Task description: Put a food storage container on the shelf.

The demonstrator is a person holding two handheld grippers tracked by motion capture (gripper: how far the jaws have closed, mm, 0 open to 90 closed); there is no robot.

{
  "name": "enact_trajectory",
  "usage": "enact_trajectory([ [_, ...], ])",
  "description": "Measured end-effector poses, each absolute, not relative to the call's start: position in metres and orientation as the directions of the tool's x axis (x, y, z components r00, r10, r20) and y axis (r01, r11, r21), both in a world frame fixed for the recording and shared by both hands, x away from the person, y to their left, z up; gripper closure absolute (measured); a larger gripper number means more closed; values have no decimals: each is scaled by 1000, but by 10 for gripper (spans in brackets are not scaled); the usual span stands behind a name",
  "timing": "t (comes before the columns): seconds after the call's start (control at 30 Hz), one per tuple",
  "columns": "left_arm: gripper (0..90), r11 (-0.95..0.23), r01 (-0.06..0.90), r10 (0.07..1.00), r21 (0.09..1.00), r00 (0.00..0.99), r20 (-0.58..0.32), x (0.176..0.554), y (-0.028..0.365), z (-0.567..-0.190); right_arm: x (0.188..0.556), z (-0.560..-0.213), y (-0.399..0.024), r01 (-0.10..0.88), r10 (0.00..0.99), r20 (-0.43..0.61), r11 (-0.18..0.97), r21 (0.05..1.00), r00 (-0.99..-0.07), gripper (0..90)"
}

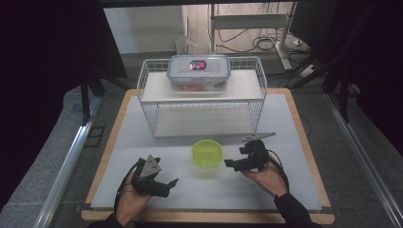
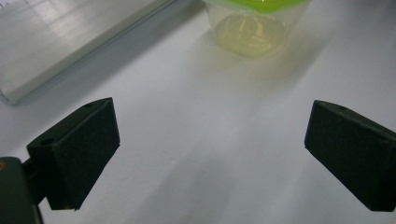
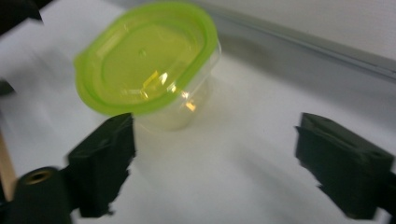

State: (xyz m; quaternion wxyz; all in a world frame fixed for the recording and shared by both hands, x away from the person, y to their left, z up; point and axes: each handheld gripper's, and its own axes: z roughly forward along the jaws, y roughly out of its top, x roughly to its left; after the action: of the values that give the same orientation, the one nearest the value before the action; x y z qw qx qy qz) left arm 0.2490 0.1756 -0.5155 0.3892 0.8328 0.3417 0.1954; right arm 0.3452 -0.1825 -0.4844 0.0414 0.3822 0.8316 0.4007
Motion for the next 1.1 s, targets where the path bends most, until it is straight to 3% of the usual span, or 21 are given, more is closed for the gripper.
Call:
enact_trajectory([
  [0.2, 34, -440, 425, 734, 791, 677, 44, 243, 182, -516, 355, -479, -185, 645, 650, 352, 283, 710, -673, 323],
  [0.53, 40, -438, 431, 736, 789, 676, 40, 238, 184, -517, 365, -483, -182, 693, 648, 436, 203, 691, -624, 472],
  [0.83, 43, -452, 431, 732, 781, 680, 48, 238, 184, -518, 371, -496, -167, 760, 619, 531, 174, 626, -579, 535],
  [1.1, 46, -465, 428, 726, 775, 685, 57, 238, 182, -518, 374, -508, -166, 852, 572, 674, 90, 516, -469, 686],
])
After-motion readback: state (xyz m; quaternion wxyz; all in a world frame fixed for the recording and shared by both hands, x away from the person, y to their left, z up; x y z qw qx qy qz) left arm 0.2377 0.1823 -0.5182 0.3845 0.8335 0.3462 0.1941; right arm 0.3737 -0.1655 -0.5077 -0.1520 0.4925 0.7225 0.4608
